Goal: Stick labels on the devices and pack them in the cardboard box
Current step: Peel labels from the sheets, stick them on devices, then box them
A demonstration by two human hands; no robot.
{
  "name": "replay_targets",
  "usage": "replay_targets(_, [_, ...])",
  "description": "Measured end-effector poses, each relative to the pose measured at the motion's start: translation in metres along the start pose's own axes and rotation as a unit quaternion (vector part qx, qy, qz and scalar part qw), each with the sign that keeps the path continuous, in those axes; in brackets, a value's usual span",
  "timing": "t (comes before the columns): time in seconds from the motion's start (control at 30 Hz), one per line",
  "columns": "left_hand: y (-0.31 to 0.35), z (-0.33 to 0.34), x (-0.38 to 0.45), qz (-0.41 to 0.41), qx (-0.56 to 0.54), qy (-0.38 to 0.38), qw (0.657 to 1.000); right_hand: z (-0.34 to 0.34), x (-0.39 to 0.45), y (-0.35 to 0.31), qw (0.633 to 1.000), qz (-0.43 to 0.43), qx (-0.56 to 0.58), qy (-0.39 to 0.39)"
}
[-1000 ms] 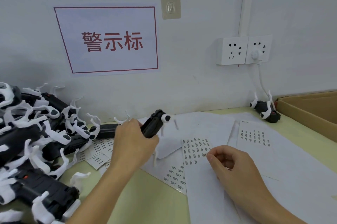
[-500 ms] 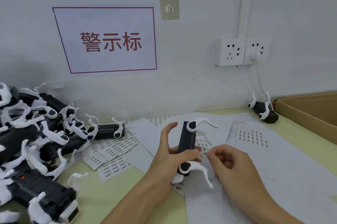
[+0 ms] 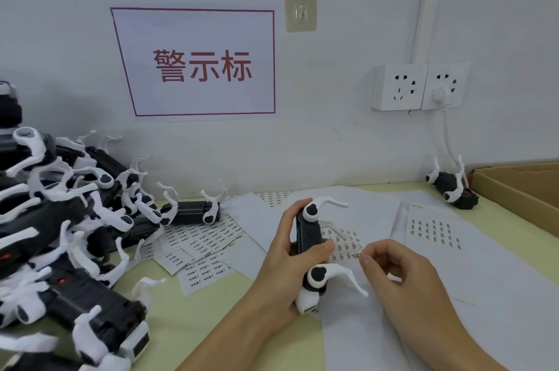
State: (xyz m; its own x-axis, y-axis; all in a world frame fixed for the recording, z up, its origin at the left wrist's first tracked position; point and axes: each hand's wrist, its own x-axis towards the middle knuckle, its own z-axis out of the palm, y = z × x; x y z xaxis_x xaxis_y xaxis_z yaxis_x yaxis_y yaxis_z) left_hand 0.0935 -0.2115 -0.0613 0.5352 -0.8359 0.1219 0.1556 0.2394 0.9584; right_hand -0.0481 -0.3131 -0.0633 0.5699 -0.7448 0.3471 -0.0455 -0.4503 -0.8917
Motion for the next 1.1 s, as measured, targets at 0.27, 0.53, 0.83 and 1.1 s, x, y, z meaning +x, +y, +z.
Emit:
replay_targets(0.27, [0.001, -0.003, -0.001, 0.006, -0.013, -0.035, 0.999, -0.004, -0.002, -0.011, 0.996, -0.080, 0.027, 0.018])
replay_targets(0.53, [0.001, -0.002, 0.000, 0.004, 0.001, -0.040, 0.999, -0.016, 0.029, -0.045, 0.981, -0.147, -0.084, -0.095])
replay_targets(0.83, [0.008, 0.000, -0.003, -0.004, -0.029, -0.049, 0.998, -0.011, 0.080, -0.087, 0.913, -0.127, -0.278, -0.271])
replay_targets(1.1, [0.007, -0.002, -0.002, -0.005, -0.030, -0.048, 0.998, 0.000, 0.085, -0.075, 0.912, -0.145, -0.273, -0.268])
